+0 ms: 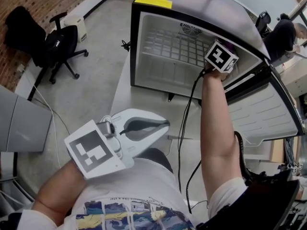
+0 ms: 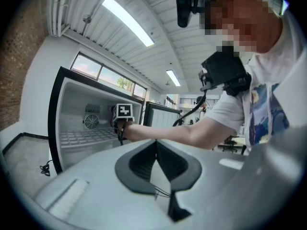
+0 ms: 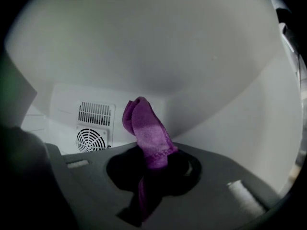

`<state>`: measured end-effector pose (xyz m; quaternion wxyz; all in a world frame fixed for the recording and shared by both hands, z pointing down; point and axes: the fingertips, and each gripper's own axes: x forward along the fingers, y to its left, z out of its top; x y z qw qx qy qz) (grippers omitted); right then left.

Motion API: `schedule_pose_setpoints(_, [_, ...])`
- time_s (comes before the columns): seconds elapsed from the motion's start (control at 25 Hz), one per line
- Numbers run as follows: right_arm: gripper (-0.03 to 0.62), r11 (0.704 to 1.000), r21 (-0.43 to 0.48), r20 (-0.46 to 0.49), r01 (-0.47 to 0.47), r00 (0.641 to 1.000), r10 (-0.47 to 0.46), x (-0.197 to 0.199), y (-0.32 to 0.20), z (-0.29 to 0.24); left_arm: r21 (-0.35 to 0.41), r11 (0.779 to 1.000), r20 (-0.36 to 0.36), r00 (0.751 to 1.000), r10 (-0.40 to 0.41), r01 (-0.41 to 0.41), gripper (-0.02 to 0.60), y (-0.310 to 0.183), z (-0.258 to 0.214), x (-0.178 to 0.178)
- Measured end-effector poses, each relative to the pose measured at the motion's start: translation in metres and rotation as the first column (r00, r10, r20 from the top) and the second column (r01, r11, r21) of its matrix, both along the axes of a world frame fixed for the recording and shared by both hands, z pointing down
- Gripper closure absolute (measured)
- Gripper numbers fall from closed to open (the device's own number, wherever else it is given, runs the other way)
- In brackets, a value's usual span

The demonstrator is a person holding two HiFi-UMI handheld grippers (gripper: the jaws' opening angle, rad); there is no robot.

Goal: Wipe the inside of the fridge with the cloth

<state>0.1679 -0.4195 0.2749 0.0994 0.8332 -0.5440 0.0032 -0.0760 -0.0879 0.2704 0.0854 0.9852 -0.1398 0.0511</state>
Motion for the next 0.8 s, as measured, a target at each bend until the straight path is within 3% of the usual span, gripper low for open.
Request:
schedule_pose_setpoints(0.4, [0.542,0.993,0.035,0.080,-0.110,0.991,0.107,0.017,0.035,-0.003,-0.008,0.999,-0.018,0.999,0.031,-0.031,0.575,0.011,-0.003,-0.010])
schedule_pose_setpoints(0.8, [0.542,0.987,0.046,0.088,-0.152,0.985,0.148,0.018,0.074,-0.003,-0.010,0.997,-0.020,0.997,0.072,-0.072,0.577,0.025,-0.003,-0.019])
